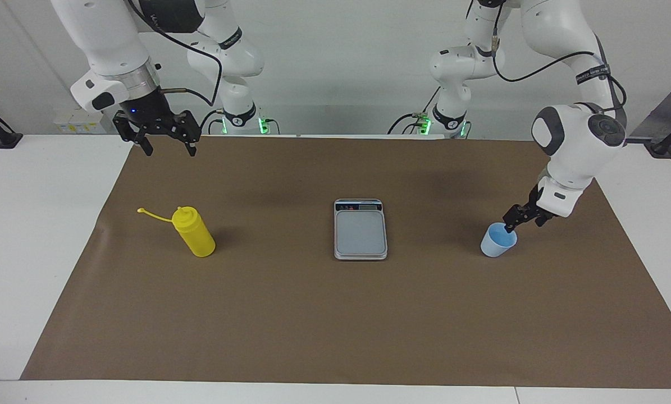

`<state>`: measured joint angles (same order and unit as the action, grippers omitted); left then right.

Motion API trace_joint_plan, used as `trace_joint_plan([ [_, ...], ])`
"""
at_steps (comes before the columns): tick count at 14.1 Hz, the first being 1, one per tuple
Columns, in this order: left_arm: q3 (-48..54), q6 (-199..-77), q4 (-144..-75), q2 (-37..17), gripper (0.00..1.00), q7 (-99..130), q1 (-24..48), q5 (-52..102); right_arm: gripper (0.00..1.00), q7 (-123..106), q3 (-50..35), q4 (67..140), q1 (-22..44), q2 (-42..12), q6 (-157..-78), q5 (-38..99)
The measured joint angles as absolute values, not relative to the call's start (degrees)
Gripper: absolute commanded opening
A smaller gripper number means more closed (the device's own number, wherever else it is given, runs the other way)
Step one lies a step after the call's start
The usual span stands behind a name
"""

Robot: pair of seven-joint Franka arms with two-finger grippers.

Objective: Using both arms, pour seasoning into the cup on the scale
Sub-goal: 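Reach the left gripper to the light-blue cup and grasp it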

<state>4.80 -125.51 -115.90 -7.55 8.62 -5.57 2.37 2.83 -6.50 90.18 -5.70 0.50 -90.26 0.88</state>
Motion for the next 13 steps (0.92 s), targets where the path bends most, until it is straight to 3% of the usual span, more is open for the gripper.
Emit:
trace_joint_plan([
  [6, 4.9, -129.3, -117.4, -10.1, 1.0, 10.3, -5.3, 3.0, 1.0, 2.8, -6.5, 90.2, -5.7, 0.5, -90.3, 0.9],
  [7, 5.0, -129.9, -117.9, -10.2, 0.91, 11.3, -5.0, 3.0, 1.0, 2.8, -6.5, 90.2, -5.7, 0.5, -90.3, 0.9],
  [10, 5.1, -130.8, -118.6, -10.2, 0.37, 12.3, -4.5, 3.0, 1.0, 2.8, -6.5, 90.2, -5.7, 0.5, -90.3, 0.9],
  [11, 5.1, -130.8, -118.6, -10.2, 0.1, 12.3, -4.5, 3.0, 1.0, 2.8, -6.5, 90.2, -5.7, 0.5, -90.3, 0.9],
  [12, 5.1, -130.8, -118.6, -10.2, 0.0, 12.3, -4.5, 3.0, 1.0, 2.8, -6.5, 90.2, -5.7, 0.5, -90.3, 0.9],
  [13, 5.0, -130.8, -118.6, -10.2, 0.0, 12.2, -4.5, 3.0, 1.0, 2.8, -6.5, 90.2, -5.7, 0.5, -90.3, 0.9],
])
